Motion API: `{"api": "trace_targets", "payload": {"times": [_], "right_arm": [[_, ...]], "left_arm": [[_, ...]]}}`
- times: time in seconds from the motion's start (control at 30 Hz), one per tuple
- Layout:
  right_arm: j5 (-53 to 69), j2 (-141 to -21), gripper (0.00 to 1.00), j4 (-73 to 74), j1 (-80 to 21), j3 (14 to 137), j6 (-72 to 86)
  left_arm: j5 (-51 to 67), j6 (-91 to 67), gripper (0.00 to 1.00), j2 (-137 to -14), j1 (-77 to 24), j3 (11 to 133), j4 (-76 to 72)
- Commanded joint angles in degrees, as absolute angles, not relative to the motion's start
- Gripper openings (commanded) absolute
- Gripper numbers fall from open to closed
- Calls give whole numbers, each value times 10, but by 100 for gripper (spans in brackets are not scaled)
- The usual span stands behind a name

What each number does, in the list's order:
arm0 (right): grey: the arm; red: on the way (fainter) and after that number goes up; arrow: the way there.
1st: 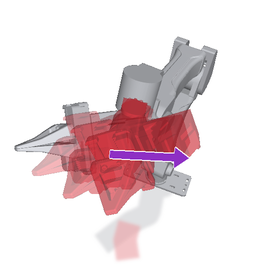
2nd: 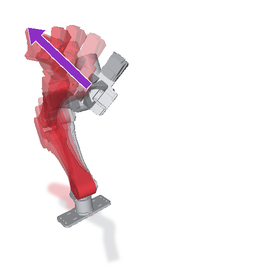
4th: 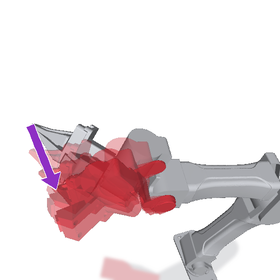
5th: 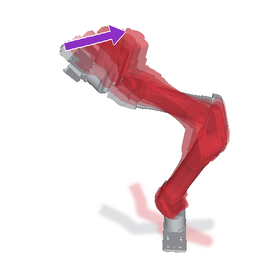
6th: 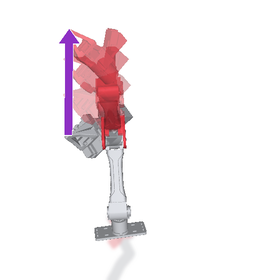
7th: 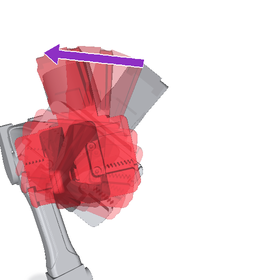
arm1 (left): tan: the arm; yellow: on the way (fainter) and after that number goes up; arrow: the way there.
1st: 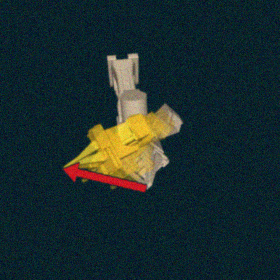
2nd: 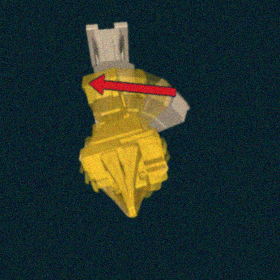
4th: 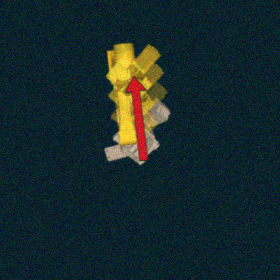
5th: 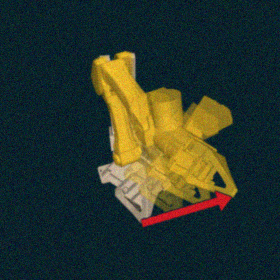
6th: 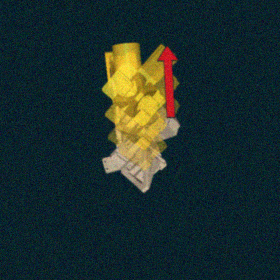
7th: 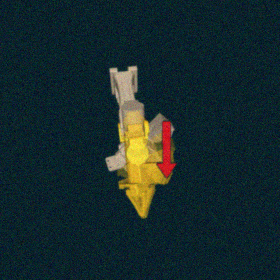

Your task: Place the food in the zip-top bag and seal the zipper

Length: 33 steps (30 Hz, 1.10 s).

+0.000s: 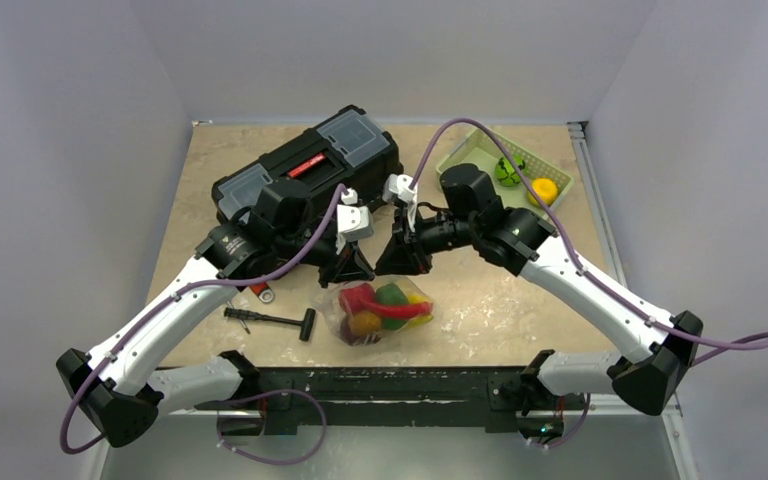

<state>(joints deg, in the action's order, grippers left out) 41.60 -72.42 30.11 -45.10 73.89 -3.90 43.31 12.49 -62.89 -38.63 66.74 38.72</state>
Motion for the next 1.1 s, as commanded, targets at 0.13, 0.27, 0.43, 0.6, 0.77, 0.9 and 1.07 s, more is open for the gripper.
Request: {"api": "trace_targets", "payload": {"times": [0.13,0.27,0.43,0.6,0.77,0.9,1.07], "right_arm": [[446,-740,0,263,-463,752,-37],[472,-744,1,228,-465,735,-20],[468,-741,15,202,-465,724,-6],[420,-689,45,192,-461,707,48],[392,-642,51,254,-461,700,44],[385,-588,54,179,-461,642,92],[387,-570,48,28,-461,562,161]], "left_arm": [[464,119,0,-610,-380,680,336],[467,118,0,-608,-378,679,333],[467,117,0,-608,-378,678,331],[458,118,0,-609,-377,678,333],[457,118,0,-612,-376,679,335],[459,117,0,-612,-376,680,334],[463,114,0,-613,-375,678,333]]}}
